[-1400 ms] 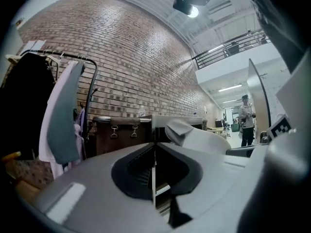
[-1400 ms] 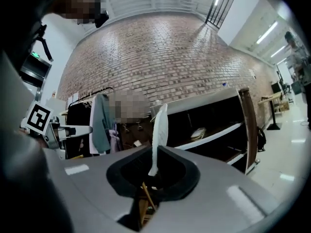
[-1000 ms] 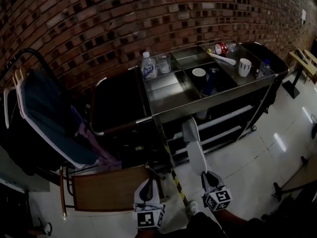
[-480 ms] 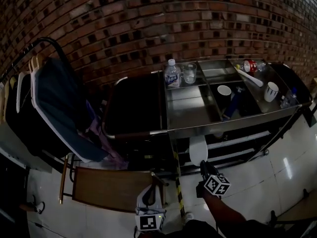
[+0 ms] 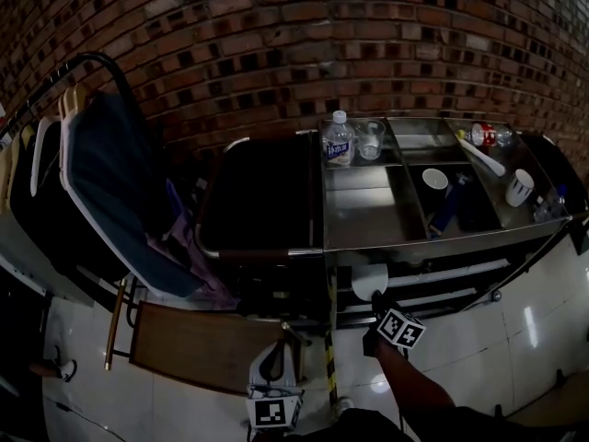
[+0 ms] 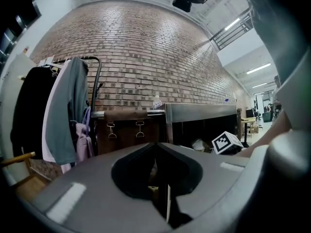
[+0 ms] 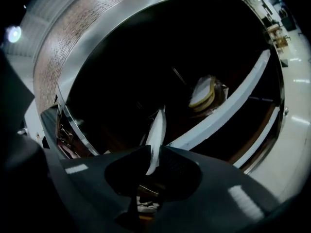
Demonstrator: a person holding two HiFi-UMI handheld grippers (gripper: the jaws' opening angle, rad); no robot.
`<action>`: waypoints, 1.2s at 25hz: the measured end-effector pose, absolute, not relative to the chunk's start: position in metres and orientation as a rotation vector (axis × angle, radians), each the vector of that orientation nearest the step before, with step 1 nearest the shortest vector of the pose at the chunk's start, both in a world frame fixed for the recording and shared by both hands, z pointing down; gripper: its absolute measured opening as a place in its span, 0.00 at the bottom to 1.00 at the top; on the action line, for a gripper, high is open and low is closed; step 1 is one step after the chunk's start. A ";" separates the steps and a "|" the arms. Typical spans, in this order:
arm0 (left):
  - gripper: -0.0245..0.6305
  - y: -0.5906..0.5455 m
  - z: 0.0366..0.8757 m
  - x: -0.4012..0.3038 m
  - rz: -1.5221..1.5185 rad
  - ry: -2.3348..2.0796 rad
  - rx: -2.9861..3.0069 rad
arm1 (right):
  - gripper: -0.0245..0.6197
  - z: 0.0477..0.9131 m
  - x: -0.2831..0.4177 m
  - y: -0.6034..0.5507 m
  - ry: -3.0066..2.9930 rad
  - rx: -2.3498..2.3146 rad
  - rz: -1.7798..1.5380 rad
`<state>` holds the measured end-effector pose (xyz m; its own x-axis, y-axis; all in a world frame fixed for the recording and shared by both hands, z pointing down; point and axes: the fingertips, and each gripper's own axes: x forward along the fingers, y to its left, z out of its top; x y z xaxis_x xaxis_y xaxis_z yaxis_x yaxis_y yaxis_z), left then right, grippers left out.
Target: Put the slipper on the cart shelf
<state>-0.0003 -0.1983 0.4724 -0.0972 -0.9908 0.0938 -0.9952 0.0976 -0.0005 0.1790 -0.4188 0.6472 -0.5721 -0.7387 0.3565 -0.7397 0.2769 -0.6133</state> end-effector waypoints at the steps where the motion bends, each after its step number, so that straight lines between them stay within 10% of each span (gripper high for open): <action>1: 0.08 -0.199 0.472 -0.001 0.094 -2.277 2.061 | 0.13 0.648 0.180 -0.421 -2.502 1.457 1.161; 15: 0.08 -0.205 0.475 0.013 0.011 -2.238 2.091 | 0.48 0.634 0.222 -0.400 -2.360 1.623 0.644; 26: 0.08 -0.208 0.451 0.042 -0.061 -2.175 2.191 | 0.04 0.488 0.212 -0.322 -2.662 1.391 -0.027; 30: 0.08 -0.204 0.441 0.048 -0.070 -2.158 2.241 | 0.04 0.451 0.200 -0.304 -2.728 1.371 -0.074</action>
